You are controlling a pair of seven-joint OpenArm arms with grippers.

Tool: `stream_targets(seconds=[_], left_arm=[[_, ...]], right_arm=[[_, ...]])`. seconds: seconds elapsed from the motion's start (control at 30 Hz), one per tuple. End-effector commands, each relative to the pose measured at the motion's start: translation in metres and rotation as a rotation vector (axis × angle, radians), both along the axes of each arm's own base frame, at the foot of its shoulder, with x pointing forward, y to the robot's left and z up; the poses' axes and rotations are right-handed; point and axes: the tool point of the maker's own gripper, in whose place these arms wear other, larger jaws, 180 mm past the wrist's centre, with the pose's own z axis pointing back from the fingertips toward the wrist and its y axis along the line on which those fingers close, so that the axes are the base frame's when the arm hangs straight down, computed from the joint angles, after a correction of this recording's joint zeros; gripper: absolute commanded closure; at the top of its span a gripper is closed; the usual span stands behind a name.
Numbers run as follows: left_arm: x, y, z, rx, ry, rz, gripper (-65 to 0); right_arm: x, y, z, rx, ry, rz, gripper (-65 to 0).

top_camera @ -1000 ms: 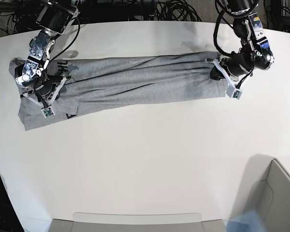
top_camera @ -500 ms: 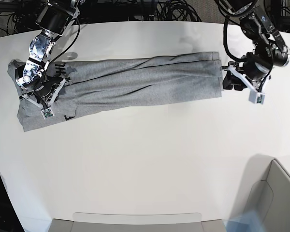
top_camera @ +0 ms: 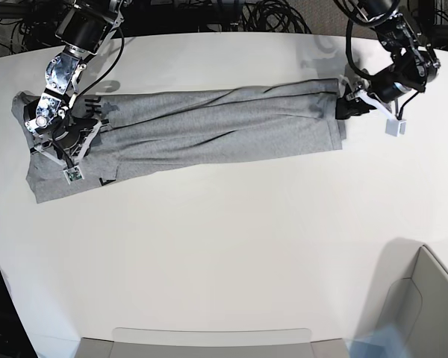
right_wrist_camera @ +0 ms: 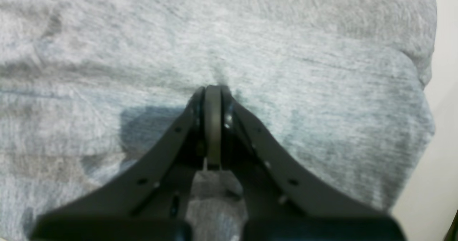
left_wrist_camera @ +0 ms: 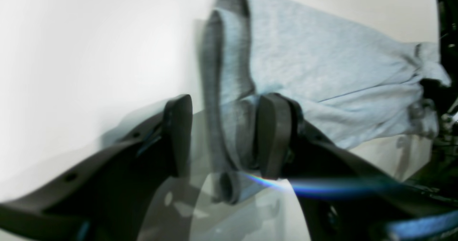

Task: Fold the T-shirt properly
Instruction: 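Regrasp the folded strip's ends with both grippers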

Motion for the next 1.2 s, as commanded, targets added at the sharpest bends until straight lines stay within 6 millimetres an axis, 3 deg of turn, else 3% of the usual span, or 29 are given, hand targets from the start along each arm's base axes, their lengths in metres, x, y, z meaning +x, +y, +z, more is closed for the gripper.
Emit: stream_targets(seconds=[0.0, 0.23, 0.47, 0.6, 0.77, 0.93, 1.17], left_arm=[[0.001, 0.006, 0.004, 0.023, -0.001, -0.010, -30.6], [0.002, 0.004, 0.004, 0.023, 0.000, -0.018, -30.6], [0.003, -0.039, -0.005, -0.001, 0.027, -0.174, -30.6], [0.006, -0.042, -0.004, -0.005, 0.012, -0.171, -30.4], [0.006, -0.039, -0.004, 0.004, 0.014, -0.173, -19.9], [0.007, -0.029, -0.002, 0.028, 0.014, -0.175, -1.0], [0.011, -0.005, 0.005, 0.083, 0.005, -0.166, 0.0]], right_arm=[[-0.013, -0.011, -0.007, -0.052, 0.078, -0.005, 0.0], [-0.017, -0.012, -0.009, -0.055, 0.087, -0.004, 0.0], [-0.018, -0.012, -0.010, -0.055, 0.089, -0.004, 0.0], [-0.018, -0.013, -0.009, -0.057, 0.088, -0.004, 0.0], [-0.018, -0.014, -0.009, -0.059, 0.088, -0.004, 0.0], [-0.018, -0.014, -0.008, -0.060, 0.085, -0.004, 0.0], [-0.014, -0.014, -0.004, -0.060, 0.071, -0.004, 0.0]])
